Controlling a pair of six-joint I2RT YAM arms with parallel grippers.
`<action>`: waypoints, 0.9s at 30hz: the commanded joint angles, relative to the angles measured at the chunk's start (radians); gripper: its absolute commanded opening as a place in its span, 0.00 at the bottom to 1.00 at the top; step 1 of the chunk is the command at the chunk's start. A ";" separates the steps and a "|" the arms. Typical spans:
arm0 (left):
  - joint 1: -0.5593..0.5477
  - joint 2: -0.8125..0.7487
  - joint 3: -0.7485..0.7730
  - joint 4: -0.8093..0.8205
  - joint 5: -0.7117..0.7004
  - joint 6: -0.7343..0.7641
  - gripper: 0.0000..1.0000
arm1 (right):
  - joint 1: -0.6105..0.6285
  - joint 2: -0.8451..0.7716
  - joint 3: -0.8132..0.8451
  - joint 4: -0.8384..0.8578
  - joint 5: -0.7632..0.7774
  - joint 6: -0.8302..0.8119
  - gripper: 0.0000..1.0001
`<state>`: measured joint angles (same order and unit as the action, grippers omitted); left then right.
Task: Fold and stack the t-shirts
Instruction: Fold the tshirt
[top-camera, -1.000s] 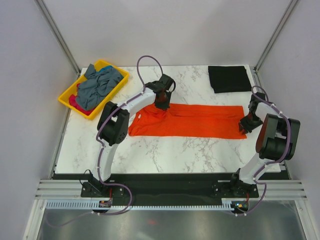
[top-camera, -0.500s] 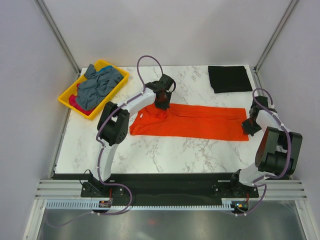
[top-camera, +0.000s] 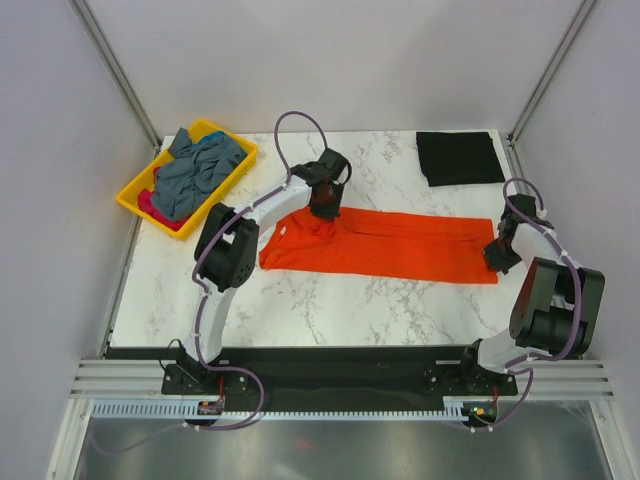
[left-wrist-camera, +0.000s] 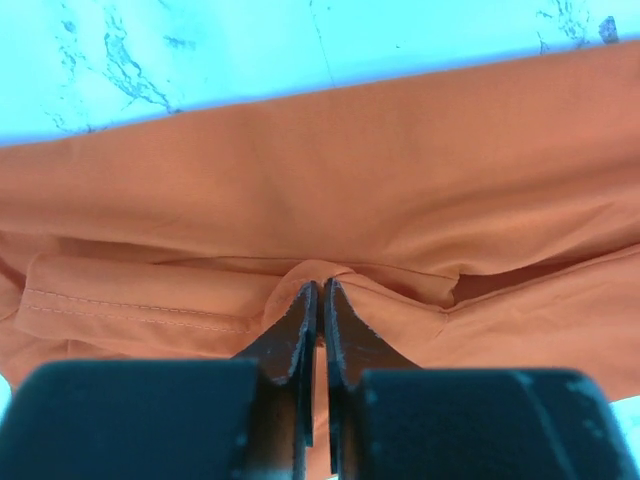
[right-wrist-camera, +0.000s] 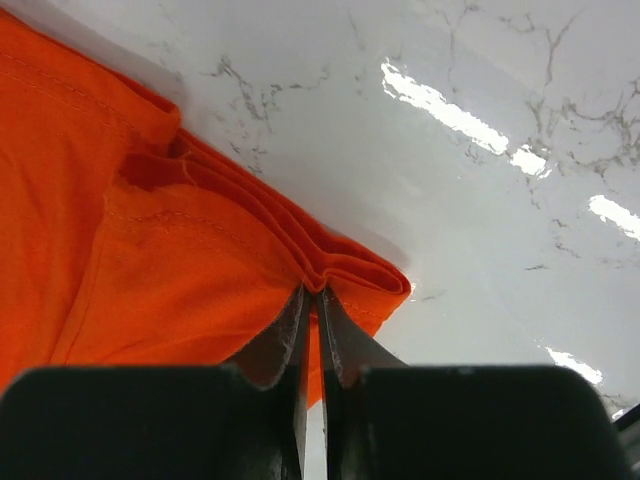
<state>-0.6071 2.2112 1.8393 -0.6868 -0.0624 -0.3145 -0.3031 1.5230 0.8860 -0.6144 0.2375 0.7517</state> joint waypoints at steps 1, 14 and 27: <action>0.000 -0.064 0.028 -0.003 0.058 0.058 0.13 | -0.004 -0.018 0.044 -0.039 0.031 -0.014 0.13; 0.020 -0.307 -0.095 -0.106 -0.036 0.057 0.31 | -0.013 -0.037 -0.064 -0.036 0.068 -0.037 0.02; 0.084 -0.423 -0.569 -0.019 0.066 -0.110 0.22 | -0.050 -0.067 -0.090 -0.013 0.114 -0.106 0.02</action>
<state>-0.5171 1.7794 1.3117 -0.7403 -0.0193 -0.3523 -0.3340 1.4899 0.8043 -0.6384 0.2962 0.6846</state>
